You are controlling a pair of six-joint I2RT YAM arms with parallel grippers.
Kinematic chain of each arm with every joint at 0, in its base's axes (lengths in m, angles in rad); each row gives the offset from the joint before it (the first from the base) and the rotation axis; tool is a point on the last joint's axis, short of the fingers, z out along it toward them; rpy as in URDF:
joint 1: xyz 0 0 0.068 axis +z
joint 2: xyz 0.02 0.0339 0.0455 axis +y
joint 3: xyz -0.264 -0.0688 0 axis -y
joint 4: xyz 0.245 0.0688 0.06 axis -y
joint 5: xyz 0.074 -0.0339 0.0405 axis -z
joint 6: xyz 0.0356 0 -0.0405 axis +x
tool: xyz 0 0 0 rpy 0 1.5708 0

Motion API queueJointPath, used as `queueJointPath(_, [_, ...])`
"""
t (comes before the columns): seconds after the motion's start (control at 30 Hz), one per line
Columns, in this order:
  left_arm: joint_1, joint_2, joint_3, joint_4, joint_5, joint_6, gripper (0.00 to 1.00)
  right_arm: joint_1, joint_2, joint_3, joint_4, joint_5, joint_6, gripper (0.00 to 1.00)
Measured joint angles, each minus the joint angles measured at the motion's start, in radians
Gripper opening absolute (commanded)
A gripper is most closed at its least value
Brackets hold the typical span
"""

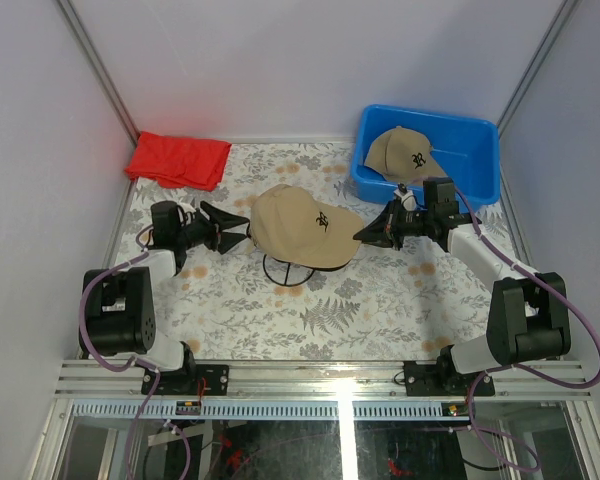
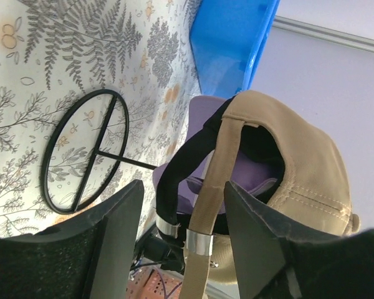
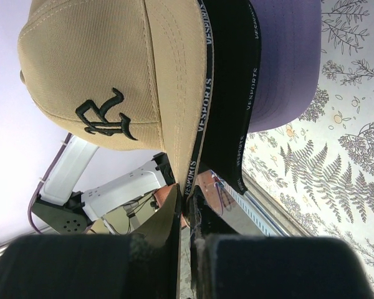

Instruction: Stack the hats

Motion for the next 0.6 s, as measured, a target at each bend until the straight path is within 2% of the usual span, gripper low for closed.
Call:
queueJointPath(0.27, [-0.007,0.000,0.010,0.019,0.016,-0.008,0.65,0.000,0.000,0.000,-0.002,0.002,-0.003,0.00])
queueJointPath(0.6, [-0.093,0.040,0.054,0.012,-0.001,0.010,0.64,0.000,0.000,0.000,-0.002,0.003,-0.003,0.00])
